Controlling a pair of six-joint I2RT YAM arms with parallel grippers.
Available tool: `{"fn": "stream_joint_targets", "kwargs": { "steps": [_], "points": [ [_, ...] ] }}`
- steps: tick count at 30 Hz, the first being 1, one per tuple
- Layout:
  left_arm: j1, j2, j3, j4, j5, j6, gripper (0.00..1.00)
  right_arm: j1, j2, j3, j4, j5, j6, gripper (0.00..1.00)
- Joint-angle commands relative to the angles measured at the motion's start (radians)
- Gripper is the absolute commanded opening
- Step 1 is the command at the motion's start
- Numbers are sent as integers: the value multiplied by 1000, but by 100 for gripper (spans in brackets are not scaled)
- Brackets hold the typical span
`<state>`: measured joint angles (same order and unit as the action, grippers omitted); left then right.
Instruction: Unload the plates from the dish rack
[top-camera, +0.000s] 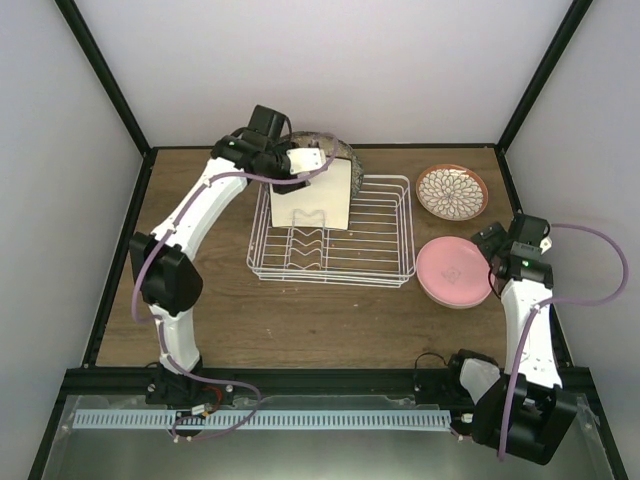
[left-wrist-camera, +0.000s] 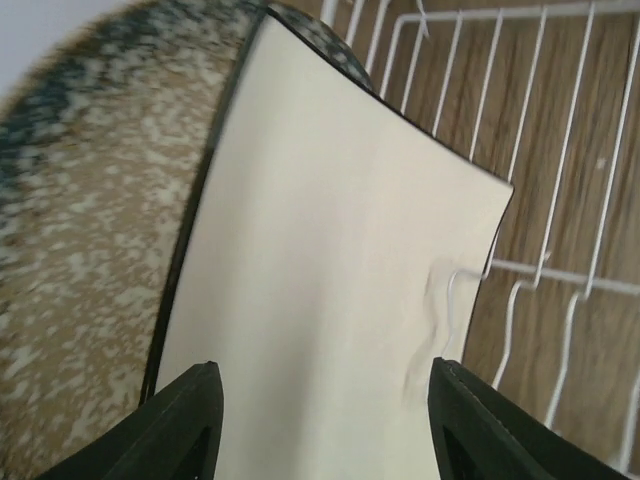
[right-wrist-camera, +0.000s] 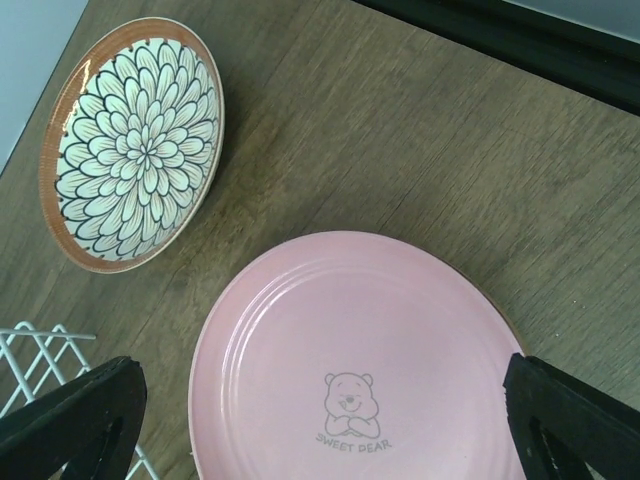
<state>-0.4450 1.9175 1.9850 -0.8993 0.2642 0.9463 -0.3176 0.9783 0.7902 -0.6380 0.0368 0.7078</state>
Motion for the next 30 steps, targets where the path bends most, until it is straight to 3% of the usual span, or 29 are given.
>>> {"fn": "stream_joint_targets", "kwargs": {
  "steps": [1,9,15,30],
  "points": [
    [3,-20,-23,76,-19,235,57,-5,-30,11,-6,-9,-15,100],
    [20,52,34,98,49,170,58,-5,-61,3,-23,-1,-26,100],
    [33,87,40,100,56,191,58,-6,-68,-2,-24,-1,-26,100],
    [53,257,225,57,60,214,58,-7,-93,7,-48,23,-28,100]
  ]
}}
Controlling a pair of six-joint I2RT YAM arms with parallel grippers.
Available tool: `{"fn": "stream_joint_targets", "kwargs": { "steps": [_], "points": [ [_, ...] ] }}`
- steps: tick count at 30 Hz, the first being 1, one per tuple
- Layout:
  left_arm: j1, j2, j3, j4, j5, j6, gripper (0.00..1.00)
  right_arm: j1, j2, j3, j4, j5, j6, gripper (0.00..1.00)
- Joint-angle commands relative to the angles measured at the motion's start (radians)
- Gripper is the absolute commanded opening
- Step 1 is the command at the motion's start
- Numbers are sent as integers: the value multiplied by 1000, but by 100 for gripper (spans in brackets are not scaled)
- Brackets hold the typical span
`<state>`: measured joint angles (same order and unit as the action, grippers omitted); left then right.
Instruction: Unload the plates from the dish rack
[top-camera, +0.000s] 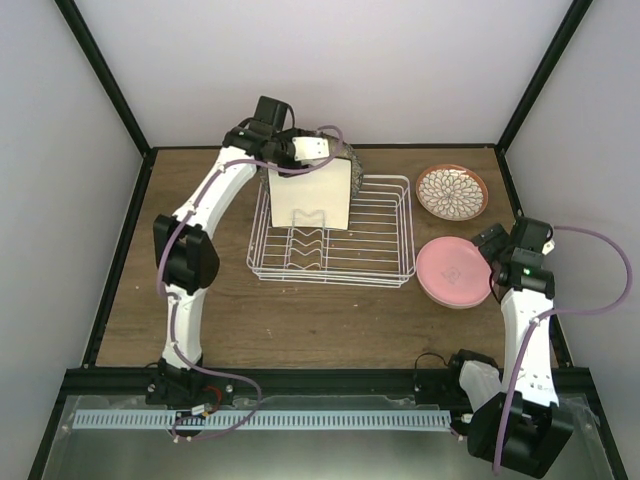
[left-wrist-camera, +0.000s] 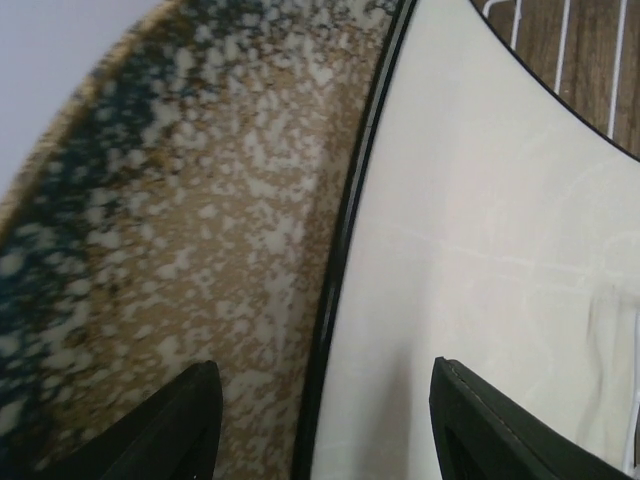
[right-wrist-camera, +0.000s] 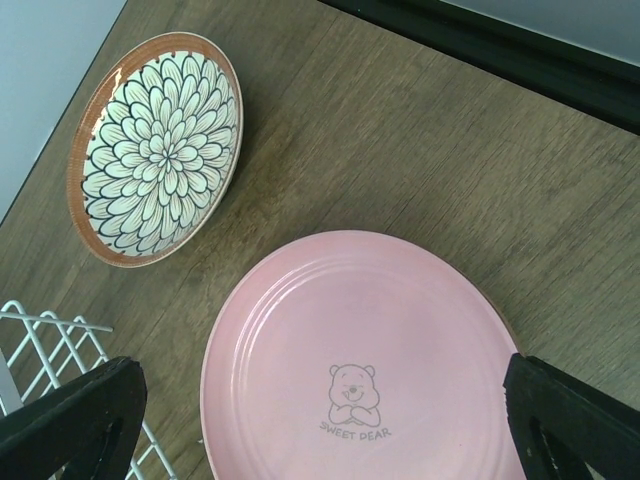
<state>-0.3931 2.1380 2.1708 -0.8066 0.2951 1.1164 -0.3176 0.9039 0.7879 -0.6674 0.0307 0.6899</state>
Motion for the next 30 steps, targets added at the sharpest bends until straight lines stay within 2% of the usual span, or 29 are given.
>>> {"fn": "stream_joint_targets", "kwargs": {
  "steps": [1,10,13,17,20,30],
  "points": [
    [1,43,44,-54,33,51,58,-6,-19,9,-21,30,-10,100],
    [7,69,54,-161,75,98,55,-5,-15,12,-23,31,4,100],
    [7,67,62,-185,94,100,48,-5,-13,11,-24,31,8,100],
    [6,63,72,-220,116,101,30,-5,-10,8,-23,29,11,100],
    [6,61,73,-250,126,112,21,-5,-6,6,-16,25,12,100],
    [4,43,77,-364,130,181,18,-6,16,6,0,8,10,100]
  ]
}}
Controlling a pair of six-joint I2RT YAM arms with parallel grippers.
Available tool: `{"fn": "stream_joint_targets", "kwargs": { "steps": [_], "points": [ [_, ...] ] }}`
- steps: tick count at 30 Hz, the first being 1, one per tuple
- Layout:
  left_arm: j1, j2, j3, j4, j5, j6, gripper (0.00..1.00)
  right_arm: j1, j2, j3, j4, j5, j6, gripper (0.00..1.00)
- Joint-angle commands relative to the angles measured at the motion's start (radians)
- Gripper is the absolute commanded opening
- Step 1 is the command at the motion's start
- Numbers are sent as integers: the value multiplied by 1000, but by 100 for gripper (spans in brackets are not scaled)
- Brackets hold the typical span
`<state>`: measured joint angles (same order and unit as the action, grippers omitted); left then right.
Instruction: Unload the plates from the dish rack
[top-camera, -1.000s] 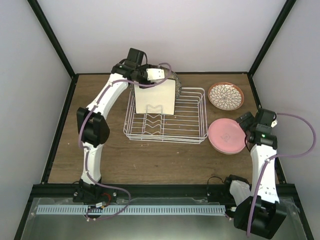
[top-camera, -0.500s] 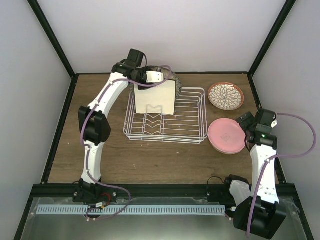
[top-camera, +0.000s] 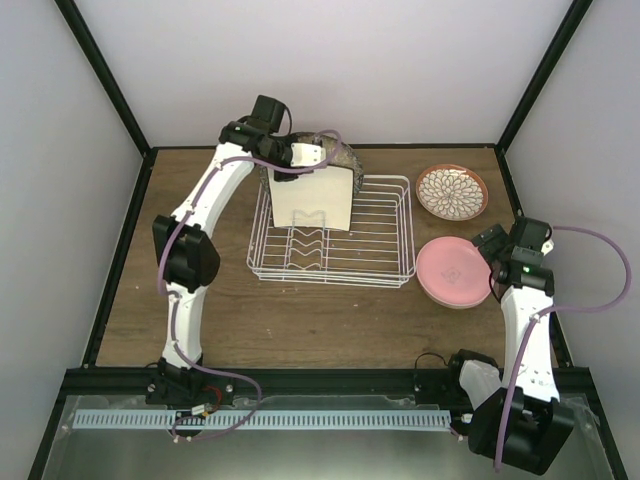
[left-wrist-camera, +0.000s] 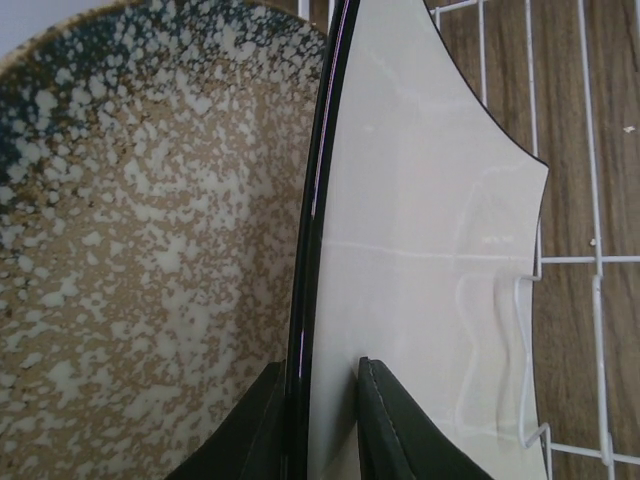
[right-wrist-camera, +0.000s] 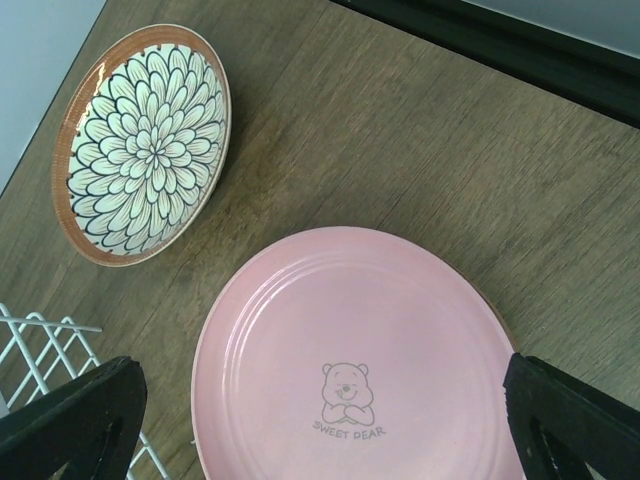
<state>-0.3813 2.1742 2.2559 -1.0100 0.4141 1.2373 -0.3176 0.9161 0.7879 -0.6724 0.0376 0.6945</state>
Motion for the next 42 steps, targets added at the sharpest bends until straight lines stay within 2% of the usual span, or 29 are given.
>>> {"fn": "stream_joint_targets", "kwargs": {
  "steps": [1,5,16,19,21,27,37,42],
  "points": [
    [-7,8,-8,-175,9,66,18,-5,4,5,5,1,5,100],
    [-10,15,-12,-232,3,82,19,-6,4,0,6,-1,3,100],
    [-11,46,-20,-259,2,69,19,-6,-8,-9,3,0,-1,100],
    [-11,47,-17,-252,0,60,5,-5,-11,-11,1,3,-3,100],
    [-11,43,-15,-240,-4,51,4,-6,-13,-10,1,4,-2,100],
    [-11,-5,-1,-191,-11,26,4,-5,-14,-13,2,1,1,100],
    [-11,-108,94,-234,37,-6,4,-5,-1,-30,27,-19,7,100],
    [-11,-173,96,-241,68,-29,4,-5,16,-42,50,-36,8,100]
  ]
}}
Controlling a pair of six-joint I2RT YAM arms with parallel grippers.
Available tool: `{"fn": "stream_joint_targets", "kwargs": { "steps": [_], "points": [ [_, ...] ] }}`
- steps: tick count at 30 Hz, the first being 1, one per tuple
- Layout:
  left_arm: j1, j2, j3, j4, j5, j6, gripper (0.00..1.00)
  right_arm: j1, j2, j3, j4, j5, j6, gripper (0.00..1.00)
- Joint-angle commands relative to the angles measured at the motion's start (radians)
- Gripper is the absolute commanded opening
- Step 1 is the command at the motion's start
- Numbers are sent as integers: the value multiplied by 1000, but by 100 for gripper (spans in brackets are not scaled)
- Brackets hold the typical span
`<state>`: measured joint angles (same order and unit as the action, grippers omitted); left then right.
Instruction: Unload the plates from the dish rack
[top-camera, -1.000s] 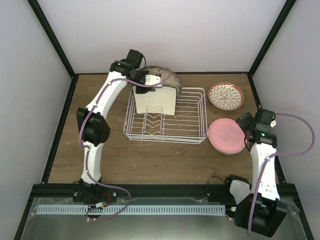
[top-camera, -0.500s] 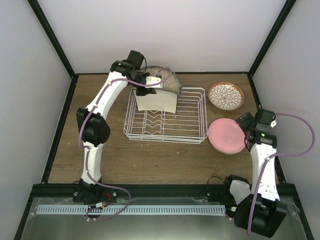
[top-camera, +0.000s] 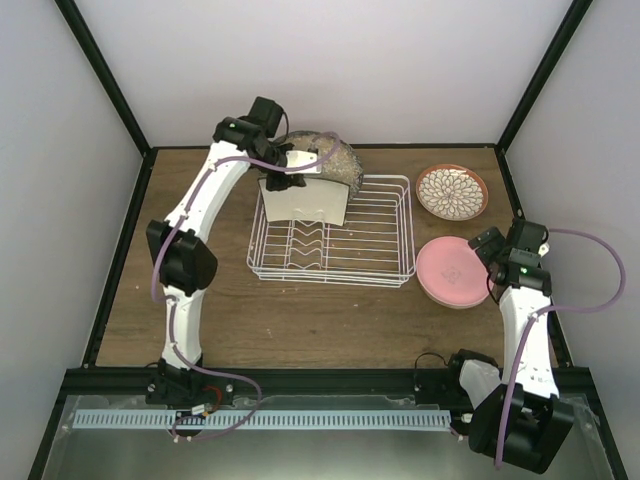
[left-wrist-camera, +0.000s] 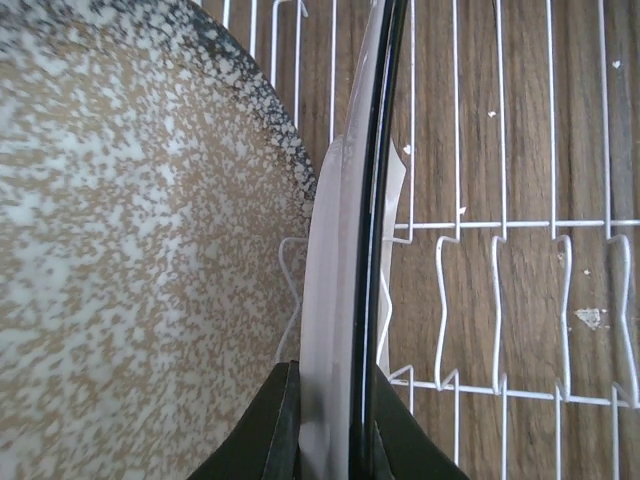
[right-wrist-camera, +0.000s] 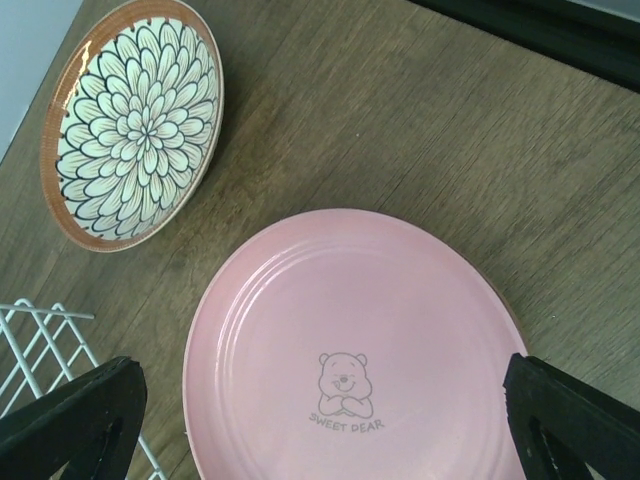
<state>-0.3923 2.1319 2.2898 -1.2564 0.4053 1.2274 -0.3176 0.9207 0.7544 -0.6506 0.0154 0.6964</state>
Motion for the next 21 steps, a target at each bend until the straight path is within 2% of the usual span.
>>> {"fn": "stream_joint_targets", "kwargs": {
  "steps": [1,6,13,21],
  "points": [
    [0,-143,61,10,80,-28,4,-5,17,-9,30,-16,6,100],
    [-2,-181,59,68,93,-113,4,-5,36,-13,52,-30,5,100],
    [1,-264,59,217,121,-313,4,-5,46,-20,61,-32,-6,100],
    [60,-443,35,486,228,-761,4,-6,50,-4,61,-37,-25,100]
  ]
}}
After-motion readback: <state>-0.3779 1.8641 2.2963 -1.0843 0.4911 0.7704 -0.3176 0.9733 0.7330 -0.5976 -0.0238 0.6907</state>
